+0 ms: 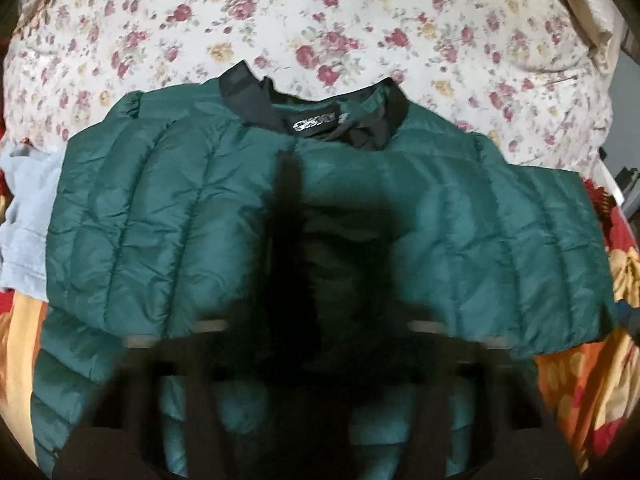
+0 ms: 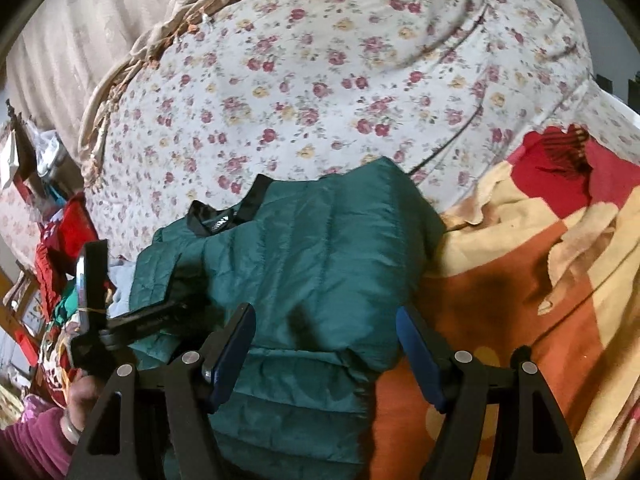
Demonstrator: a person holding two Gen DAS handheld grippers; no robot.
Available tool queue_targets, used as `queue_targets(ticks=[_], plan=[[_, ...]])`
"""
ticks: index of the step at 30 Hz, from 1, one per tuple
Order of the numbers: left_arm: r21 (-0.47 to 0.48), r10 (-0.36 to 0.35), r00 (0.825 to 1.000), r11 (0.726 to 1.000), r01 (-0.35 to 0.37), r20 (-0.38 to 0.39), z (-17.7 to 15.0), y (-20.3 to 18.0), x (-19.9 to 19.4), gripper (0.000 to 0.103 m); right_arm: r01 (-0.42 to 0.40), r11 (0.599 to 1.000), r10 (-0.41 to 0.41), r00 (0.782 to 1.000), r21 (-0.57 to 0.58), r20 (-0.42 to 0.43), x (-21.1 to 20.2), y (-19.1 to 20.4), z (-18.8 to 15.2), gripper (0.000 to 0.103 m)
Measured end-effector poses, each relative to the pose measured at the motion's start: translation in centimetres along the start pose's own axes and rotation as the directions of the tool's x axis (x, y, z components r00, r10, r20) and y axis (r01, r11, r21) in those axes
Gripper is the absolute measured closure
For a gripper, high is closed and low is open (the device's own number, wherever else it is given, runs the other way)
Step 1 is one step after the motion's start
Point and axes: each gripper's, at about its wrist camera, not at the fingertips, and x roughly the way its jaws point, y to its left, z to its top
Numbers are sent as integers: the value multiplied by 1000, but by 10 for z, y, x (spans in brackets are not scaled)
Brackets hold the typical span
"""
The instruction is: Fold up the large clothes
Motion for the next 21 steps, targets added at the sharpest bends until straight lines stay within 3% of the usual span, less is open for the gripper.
queue_targets(ticks=[1, 2, 8, 13, 21], plan=[[5, 7, 1000, 1000, -7, 4, 2, -1, -3, 81, 11, 1000, -11, 1000, 5, 4, 0, -2, 0, 33], [7, -1, 1000, 1000, 1, 21, 6, 1, -10, 93, 20, 1000, -20, 1000, 12, 7, 1, -5, 0, 33], [14, 22, 991, 1000, -24, 136, 32, 26, -49, 96, 24, 998, -25, 1000, 61, 16, 17, -6, 4, 33], [-33, 81, 980, 997, -76, 184, 39, 76, -65, 97, 2, 1000, -2, 1000, 20, -7, 47, 16, 13, 33], [-148, 150, 981, 980, -130, 125, 26, 148, -44, 97, -8, 996, 1, 997, -86, -79, 113, 55, 18, 33]])
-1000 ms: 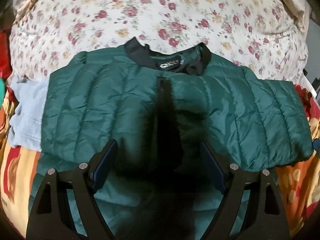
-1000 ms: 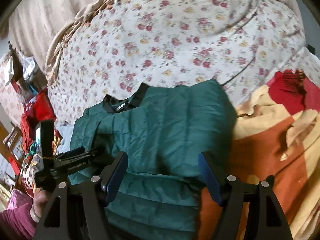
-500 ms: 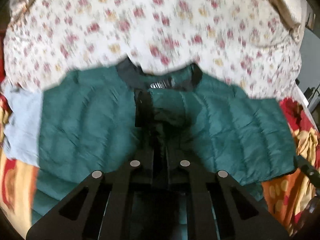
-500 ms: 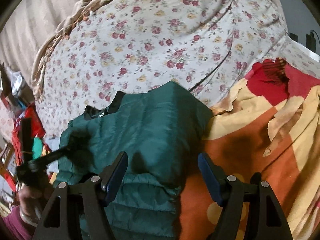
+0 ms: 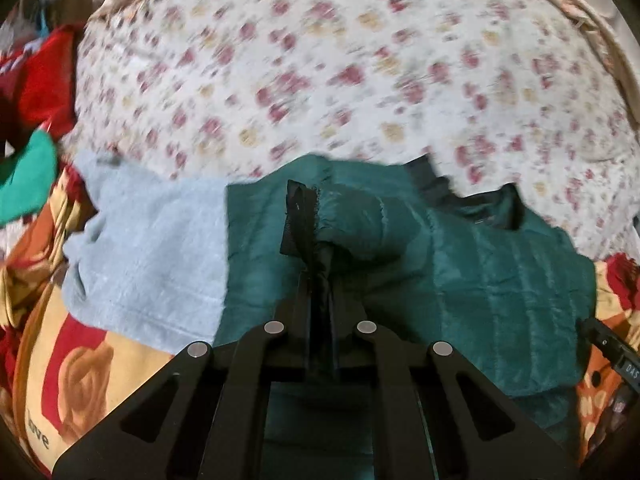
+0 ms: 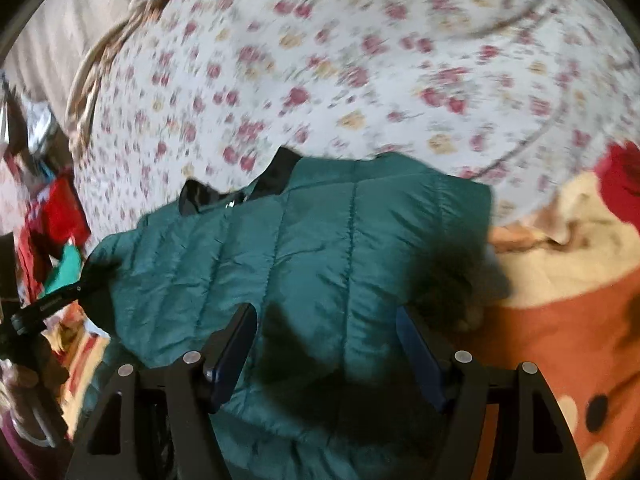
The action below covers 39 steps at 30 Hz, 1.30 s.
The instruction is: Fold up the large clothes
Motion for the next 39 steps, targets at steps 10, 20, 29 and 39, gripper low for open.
queue_targets(ticks=[10, 20, 29, 39], plan=[[15, 14, 999, 1000, -14, -42, -10, 8, 20, 96, 98, 985, -106, 993, -140, -50, 65, 21, 19, 32], [-26, -50, 999, 998, 50, -5, -8, 22, -16, 50, 75, 986, -78, 997, -148, -18, -17, 22, 13, 32], [71, 14, 1000, 997, -12, -26, -31, 2, -6, 44, 117, 985, -127, 989, -128, -77, -23, 4, -25, 32], [83, 75, 994, 994, -68, -80, -36, -12, 36, 40, 195, 978, -201, 977, -80, -73, 29, -11, -12, 31]])
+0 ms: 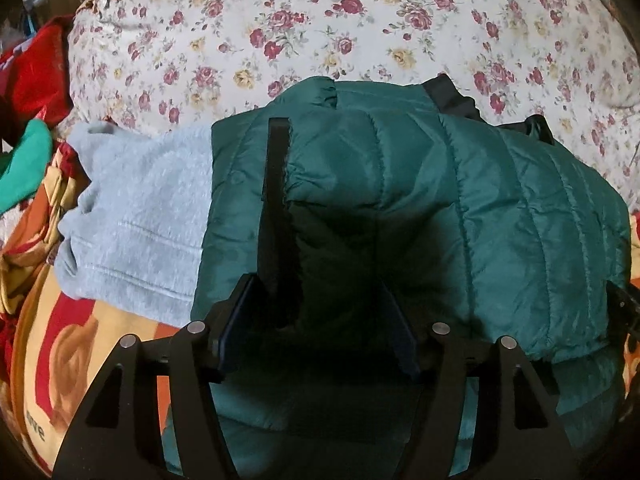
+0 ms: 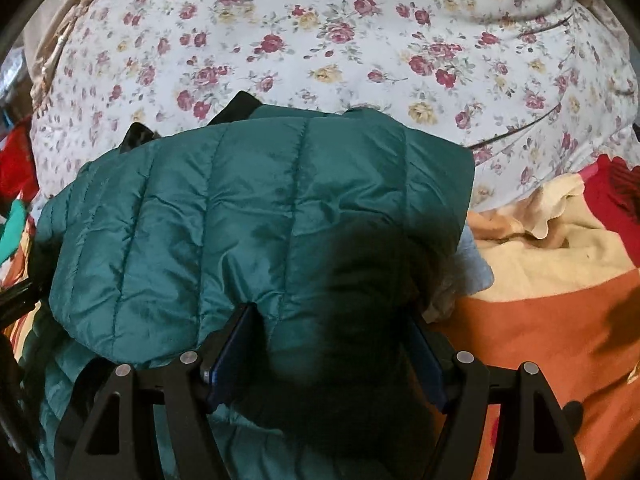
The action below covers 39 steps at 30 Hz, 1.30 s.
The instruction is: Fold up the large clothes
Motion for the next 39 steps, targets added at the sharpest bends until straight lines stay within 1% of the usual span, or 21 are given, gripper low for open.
queue_targets(ticks=[4, 6, 9, 11, 14, 17, 19, 22, 24, 27, 34, 37, 39], plan=[[1, 5, 1000, 1000, -5, 6, -1, 0, 1, 40, -8, 999, 7, 1000, 33, 7, -21, -5, -4, 31], [3, 6, 1000, 1000, -6, 8, 0, -1, 1, 39, -1, 999, -1, 999, 40, 43, -40, -6, -6, 31], [-5, 2, 1000, 1000, -2, 11, -1, -1, 2, 39, -28, 999, 25, 995, 25, 94, -59, 3, -4, 31], [-7, 1, 1000, 1000, 0, 13, -1, -1, 2, 38, -50, 999, 48, 994, 11, 97, -58, 11, 0, 31], [-6, 0, 1000, 1000, 0, 14, -1, -1, 2, 37, -68, 998, 68, 995, 1, 75, -39, 24, 8, 31], [0, 4, 1000, 1000, -4, 18, -1, -1, 3, 34, -49, 999, 49, 997, -12, 51, -17, 32, 12, 31], [-1, 1, 1000, 1000, -1, 21, -1, -1, 4, 32, -29, 999, 30, 999, -20, 24, 2, 35, 17, 29], [-6, 1, 1000, 1000, -1, 19, 0, 0, 5, 29, -29, 1000, 29, 999, -9, 19, 10, 35, 23, 26], [-10, 5, 1000, 1000, -5, 17, 0, 1, 5, 27, -28, 1000, 28, 1000, -7, 11, 9, 34, 26, 26], [-11, 5, 1000, 1000, -5, 14, 0, 2, 4, 26, -27, 1000, 27, 1000, -6, 12, -2, 34, 25, 26], [-8, 9, 1000, 1000, -9, 17, -2, 1, 4, 26, -52, 998, 53, 996, -25, 70, -37, 39, 13, 26], [-5, 9, 1000, 1000, -9, 18, -2, 1, 3, 26, -66, 998, 68, 994, -20, 87, -45, 41, 9, 26], [-6, 10, 1000, 1000, -10, 14, -2, 1, 3, 26, -72, 997, 73, 994, -15, 83, -46, 42, 7, 26]])
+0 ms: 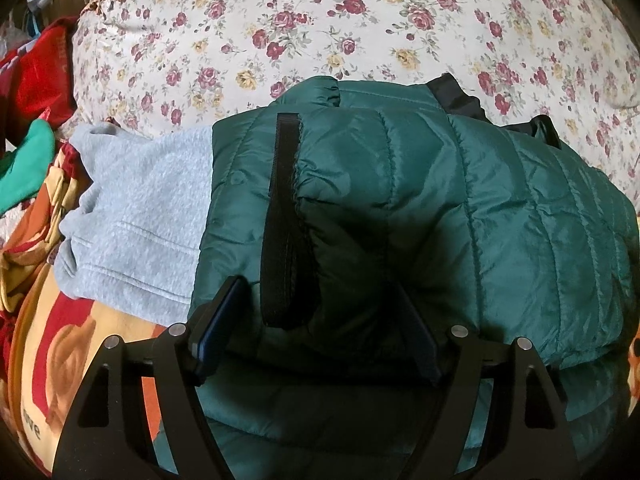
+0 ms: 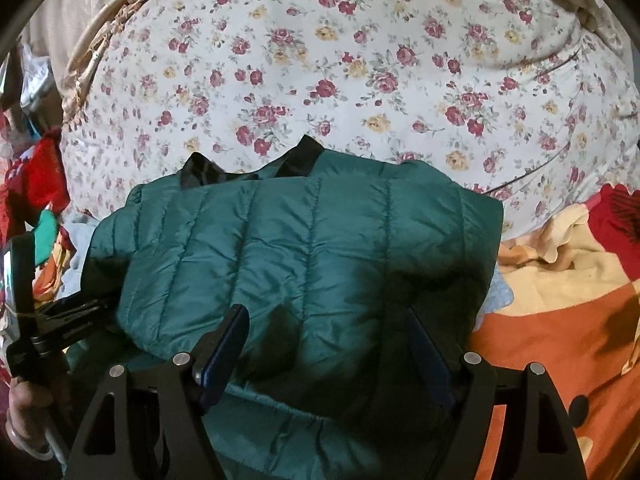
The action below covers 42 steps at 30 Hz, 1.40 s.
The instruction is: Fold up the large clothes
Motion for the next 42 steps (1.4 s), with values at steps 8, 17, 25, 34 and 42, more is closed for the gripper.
queue_targets(ticks=[8, 17, 25, 34, 42], plan=[[-5, -17, 1000, 1000, 17, 5, -7, 3, -14, 26, -10, 1000, 10, 1000, 7, -10, -5, 3, -13, 26], [-2, -12, 1000, 1000, 12, 3, -8, -4, -9, 26, 85, 996, -87, 995, -30, -52, 31, -4, -7, 26], [10, -7, 1000, 1000, 7, -2, -5, -6, -5, 26, 87, 996, -88, 995, -27, -38, 38, -9, 4, 26], [-3, -28, 1000, 1000, 28, 4, -14, 7, -33, 26, 64, 998, -63, 998, 5, -26, -4, -7, -7, 19], [8, -23, 1000, 1000, 23, 13, -31, 14, -54, 26, 53, 996, -49, 996, 64, -68, -12, -14, -24, 19]])
